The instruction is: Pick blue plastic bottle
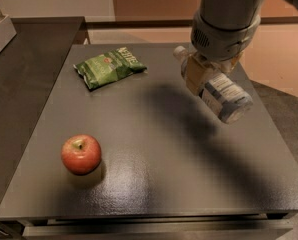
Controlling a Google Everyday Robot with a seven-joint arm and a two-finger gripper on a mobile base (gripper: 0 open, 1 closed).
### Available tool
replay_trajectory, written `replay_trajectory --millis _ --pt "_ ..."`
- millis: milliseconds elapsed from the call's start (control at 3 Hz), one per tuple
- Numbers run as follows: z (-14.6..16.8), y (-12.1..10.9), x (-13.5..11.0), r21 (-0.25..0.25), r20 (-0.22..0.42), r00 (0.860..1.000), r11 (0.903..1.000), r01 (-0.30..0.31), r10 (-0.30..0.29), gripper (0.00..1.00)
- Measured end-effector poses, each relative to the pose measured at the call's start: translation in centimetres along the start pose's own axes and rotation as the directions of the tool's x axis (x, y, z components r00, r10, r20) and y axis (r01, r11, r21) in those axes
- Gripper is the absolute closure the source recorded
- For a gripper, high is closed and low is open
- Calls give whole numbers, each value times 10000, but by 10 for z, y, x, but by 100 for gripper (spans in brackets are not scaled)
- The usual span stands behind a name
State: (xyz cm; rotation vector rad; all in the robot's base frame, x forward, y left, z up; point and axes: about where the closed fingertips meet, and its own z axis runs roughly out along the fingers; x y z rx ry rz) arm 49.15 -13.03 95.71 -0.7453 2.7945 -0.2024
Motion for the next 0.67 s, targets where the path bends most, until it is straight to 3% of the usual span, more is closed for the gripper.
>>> replay_trajectory --millis 333,667 --pt "-30 -6 -13 277 698 9960 9982 539 -557 100" --pt "-30 -6 -14 279 717 9959 9982 537 -556 100"
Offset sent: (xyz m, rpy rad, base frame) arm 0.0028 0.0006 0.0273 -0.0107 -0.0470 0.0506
